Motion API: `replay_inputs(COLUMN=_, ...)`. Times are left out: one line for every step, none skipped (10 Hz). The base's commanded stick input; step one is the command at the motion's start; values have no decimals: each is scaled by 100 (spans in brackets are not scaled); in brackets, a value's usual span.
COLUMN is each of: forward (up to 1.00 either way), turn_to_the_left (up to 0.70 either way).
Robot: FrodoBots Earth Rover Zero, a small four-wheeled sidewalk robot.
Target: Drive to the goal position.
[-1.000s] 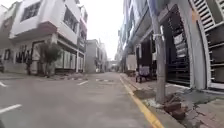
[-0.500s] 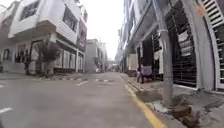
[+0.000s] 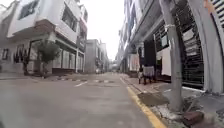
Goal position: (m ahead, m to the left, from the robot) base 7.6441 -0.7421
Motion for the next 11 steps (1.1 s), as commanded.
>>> replay_inputs(forward=49, turn_to_the_left=0)
replay_inputs(forward=49, turn_to_the_left=0)
replay_inputs(forward=49, turn_to_the_left=0)
replay_inputs(forward=49, turn_to_the_left=0)
replay_inputs(forward=49, turn_to_the_left=0)
replay_inputs(forward=49, turn_to_the_left=0)
replay_inputs(forward=49, turn_to_the_left=0)
replay_inputs(forward=49, turn_to_the_left=0)
replay_inputs(forward=49, turn_to_the_left=0)
replay_inputs(forward=49, turn_to_the_left=0)
replay_inputs(forward=49, turn_to_the_left=0)
